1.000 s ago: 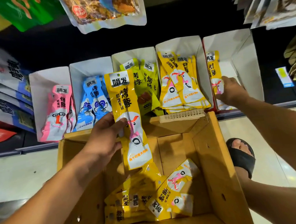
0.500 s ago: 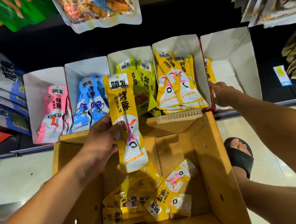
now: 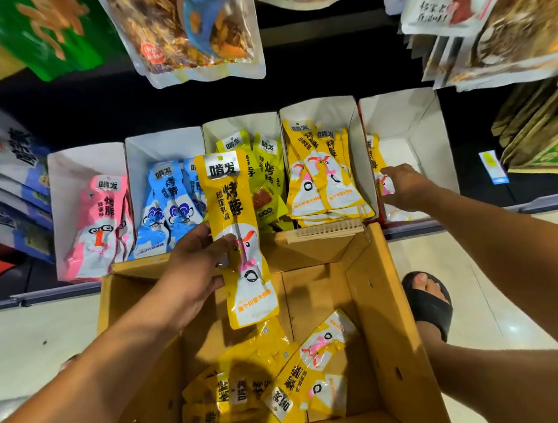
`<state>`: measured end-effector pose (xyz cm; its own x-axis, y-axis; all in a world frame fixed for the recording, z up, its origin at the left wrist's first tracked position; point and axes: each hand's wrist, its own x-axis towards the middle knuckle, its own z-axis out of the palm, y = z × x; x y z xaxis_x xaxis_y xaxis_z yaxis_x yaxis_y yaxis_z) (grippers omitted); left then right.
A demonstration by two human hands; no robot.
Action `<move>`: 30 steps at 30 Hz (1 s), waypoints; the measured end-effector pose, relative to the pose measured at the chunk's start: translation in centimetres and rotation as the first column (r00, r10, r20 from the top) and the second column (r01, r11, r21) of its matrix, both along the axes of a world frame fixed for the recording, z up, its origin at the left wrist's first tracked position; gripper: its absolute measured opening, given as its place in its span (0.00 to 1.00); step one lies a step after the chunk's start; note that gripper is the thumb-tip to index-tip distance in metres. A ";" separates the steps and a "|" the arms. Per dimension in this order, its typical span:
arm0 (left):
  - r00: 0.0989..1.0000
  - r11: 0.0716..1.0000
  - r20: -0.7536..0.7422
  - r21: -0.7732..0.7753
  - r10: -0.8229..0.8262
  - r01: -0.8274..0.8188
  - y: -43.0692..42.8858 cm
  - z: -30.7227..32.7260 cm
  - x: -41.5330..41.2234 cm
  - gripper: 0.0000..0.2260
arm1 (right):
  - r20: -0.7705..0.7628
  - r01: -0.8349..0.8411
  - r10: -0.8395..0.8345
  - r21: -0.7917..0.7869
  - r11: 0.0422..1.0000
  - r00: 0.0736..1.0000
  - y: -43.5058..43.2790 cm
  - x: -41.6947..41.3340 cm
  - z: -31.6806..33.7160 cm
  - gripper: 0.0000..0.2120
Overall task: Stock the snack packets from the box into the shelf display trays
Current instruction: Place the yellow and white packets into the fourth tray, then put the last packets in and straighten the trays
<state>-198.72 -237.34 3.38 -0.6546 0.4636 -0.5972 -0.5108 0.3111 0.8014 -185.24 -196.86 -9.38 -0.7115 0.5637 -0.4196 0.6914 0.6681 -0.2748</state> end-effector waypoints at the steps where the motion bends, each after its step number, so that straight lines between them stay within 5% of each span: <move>1: 1.000 1.000 0.001 0.001 0.003 -0.003 0.0 0.2 0.1 0.10 | -0.017 -0.017 0.017 0.012 1.000 1.000 -0.3 0.1 1.2 0.35; 11: 1.000 0.994 0.012 0.107 -0.002 0.001 1.2 3.5 1.8 0.10 | -0.100 -0.302 0.341 0.280 0.911 0.935 -7.7 1.5 15.7 0.33; 15: 0.998 0.986 0.062 0.163 0.003 -0.014 1.1 4.2 2.2 0.09 | -0.197 -0.353 0.396 0.219 0.910 0.897 -14.3 2.1 19.9 0.26; 20: 0.996 0.983 0.083 0.183 -0.017 0.001 1.0 4.0 2.2 0.18 | -0.329 -0.311 0.298 0.013 0.950 0.896 -23.7 2.4 20.7 0.36; 26: 0.991 0.965 0.131 0.261 0.005 -0.039 1.2 3.6 2.1 0.30 | -0.316 -0.183 0.244 0.210 0.960 0.917 -28.2 1.6 19.8 0.38; 30: 0.997 0.962 0.072 0.272 -0.015 -0.005 1.2 4.8 2.6 0.21 | -0.379 -0.165 0.196 0.112 0.980 0.904 -27.9 1.6 19.7 0.38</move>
